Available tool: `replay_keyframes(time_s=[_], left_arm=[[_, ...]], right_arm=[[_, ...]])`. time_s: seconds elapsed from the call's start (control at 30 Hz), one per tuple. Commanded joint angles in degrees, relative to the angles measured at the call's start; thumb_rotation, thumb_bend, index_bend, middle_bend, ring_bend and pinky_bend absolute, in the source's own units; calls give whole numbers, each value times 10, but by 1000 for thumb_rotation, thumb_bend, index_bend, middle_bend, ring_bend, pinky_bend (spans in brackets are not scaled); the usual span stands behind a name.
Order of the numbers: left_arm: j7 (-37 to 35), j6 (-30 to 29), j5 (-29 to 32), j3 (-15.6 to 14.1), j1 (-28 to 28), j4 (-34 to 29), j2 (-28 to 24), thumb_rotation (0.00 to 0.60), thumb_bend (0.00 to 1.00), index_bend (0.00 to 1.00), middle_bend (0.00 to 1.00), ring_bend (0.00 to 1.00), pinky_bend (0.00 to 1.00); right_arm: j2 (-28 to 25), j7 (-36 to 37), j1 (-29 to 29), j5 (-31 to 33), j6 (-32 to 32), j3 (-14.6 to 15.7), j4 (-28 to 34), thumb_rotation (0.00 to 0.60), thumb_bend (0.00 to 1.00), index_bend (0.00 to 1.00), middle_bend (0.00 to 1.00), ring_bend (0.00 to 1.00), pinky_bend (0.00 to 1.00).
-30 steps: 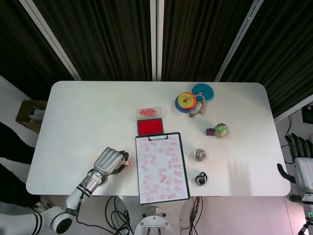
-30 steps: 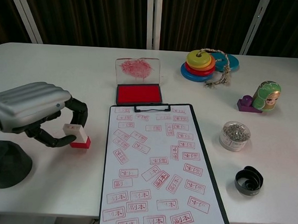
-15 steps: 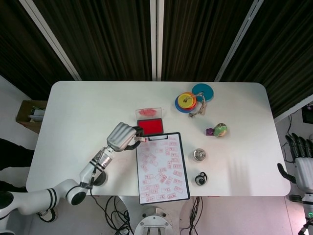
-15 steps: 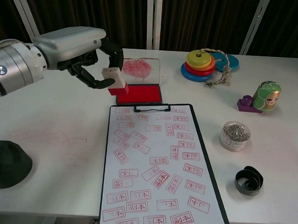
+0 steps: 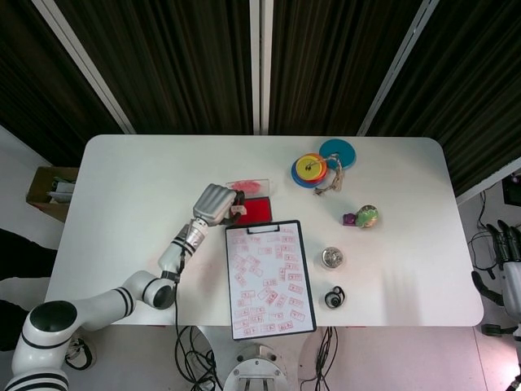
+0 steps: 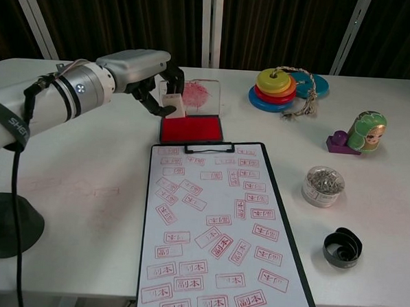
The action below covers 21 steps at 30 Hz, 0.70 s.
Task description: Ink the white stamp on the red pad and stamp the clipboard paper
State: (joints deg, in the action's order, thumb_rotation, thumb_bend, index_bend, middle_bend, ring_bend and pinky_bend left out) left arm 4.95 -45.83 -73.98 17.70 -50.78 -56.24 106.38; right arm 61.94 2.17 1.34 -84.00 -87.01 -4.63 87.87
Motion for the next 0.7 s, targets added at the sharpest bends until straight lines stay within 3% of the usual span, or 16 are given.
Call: replay_keyframes(time_s=[0.03,0.7], left_arm=[[-24,20,12,4,-20,35,18,600,382,642,638,1000,1000],[-17,50,29,-15,-64,130,68,600,382,656,652,1000,1000]], right_arm=[[0,0,0,1,1,-1,0,600,222,0,0,0,0],[5,1,4,7,11,-1,-8,600,222,0,0,0,0]])
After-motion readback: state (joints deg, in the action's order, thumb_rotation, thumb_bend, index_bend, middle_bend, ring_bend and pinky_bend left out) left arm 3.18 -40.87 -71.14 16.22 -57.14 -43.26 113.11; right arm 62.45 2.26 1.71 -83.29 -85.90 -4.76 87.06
